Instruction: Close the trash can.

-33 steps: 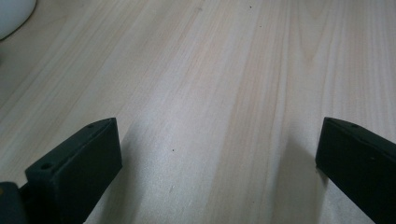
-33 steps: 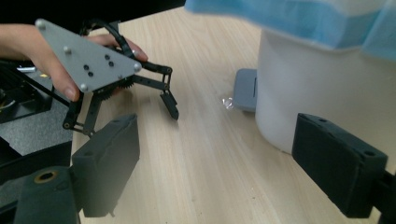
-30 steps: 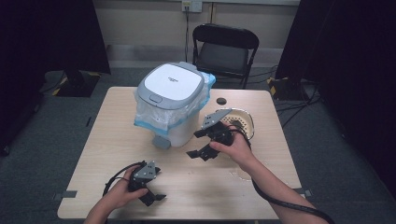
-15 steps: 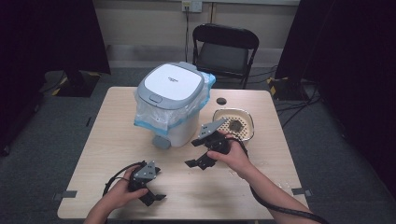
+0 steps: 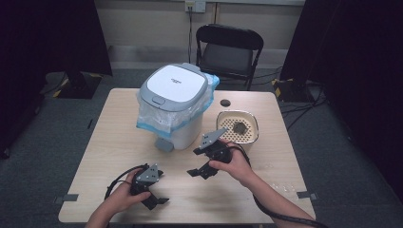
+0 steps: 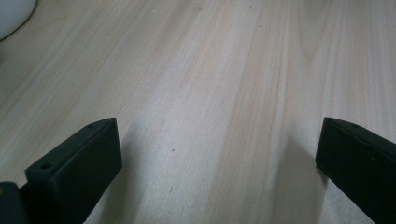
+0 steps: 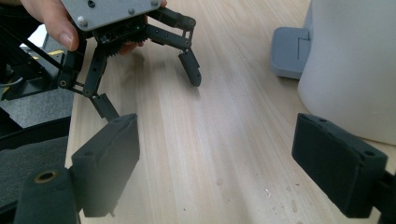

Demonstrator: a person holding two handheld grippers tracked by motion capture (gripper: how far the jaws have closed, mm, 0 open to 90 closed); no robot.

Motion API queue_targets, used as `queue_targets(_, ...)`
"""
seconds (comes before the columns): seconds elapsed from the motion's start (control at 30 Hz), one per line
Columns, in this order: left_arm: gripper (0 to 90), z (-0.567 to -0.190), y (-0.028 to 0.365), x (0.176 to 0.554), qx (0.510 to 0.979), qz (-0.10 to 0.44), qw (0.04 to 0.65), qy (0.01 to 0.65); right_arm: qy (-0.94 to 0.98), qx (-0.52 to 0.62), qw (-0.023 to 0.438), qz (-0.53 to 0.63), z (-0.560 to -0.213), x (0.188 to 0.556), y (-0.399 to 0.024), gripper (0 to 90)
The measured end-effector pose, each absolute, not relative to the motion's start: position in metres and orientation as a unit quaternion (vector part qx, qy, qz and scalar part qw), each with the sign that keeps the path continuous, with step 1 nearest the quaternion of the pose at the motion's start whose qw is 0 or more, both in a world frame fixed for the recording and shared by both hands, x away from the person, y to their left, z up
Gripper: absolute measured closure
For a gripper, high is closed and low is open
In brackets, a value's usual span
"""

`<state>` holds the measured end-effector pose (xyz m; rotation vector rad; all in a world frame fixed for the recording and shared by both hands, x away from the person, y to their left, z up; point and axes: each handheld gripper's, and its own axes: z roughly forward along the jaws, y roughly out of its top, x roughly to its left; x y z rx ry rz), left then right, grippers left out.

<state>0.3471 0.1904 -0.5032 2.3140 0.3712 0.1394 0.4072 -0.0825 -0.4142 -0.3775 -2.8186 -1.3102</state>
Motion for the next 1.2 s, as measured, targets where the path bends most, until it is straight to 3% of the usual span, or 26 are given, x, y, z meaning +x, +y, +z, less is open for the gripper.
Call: queue_targets(1.2,0.0,-0.503,0.190,0.347,0.909,0.055,0.387,0.146,-0.911,-0.107,0.009,-0.399,-0.463,0.394,-0.082,14.8)
